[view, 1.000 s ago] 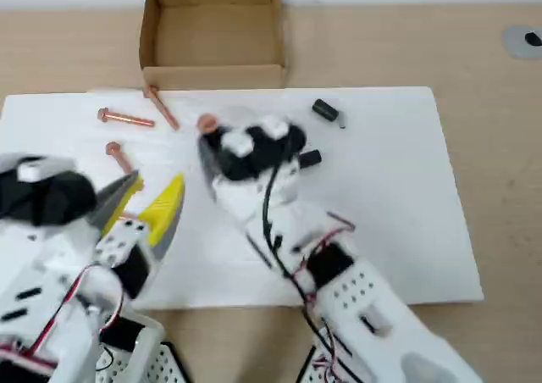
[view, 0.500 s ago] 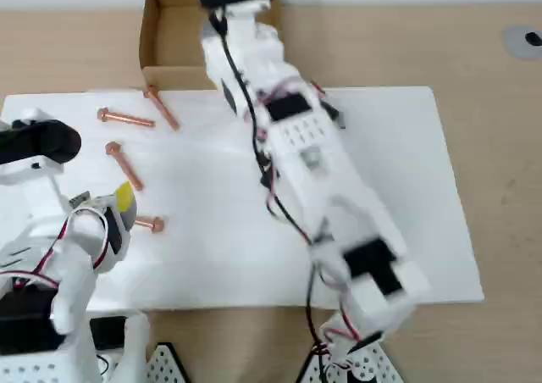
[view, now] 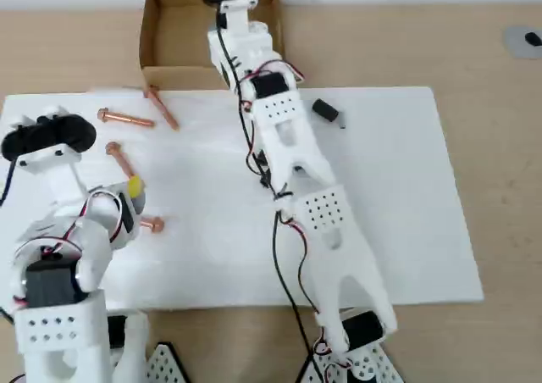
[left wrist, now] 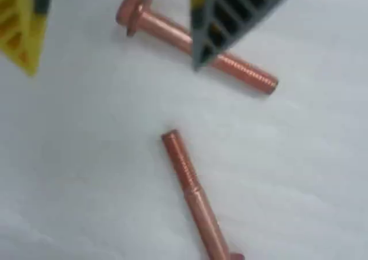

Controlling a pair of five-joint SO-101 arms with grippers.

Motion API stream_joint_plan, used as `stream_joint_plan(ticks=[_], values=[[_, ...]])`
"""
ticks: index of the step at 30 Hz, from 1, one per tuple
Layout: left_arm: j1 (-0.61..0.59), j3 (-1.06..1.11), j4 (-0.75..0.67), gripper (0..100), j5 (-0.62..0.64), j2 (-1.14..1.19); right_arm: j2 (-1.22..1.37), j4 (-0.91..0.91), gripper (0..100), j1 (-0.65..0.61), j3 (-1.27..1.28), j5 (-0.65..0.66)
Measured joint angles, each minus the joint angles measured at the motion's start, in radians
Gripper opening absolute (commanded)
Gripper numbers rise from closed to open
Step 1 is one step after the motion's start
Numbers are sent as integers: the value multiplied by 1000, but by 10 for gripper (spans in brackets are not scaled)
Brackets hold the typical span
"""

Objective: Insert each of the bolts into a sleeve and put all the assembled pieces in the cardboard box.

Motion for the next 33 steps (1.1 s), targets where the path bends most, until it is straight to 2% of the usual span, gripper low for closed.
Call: stream_joint_plan(ticks=[5,13,19,23,26,33], values=[[0,80,-129,193,2,5,118,15,27,26,-94,92],[-75,186,-347,193,106,6,121,164,225,35,-126,140],[-84,186,-413,194,158,61,118,236,281,35,-150,138],[-84,187,-508,194,164,203,120,269,281,35,-190,141],[-84,153,-545,194,218,368,118,305,281,35,-206,141],[-91,-206,-489,193,313,885,43,405,281,35,-207,141]])
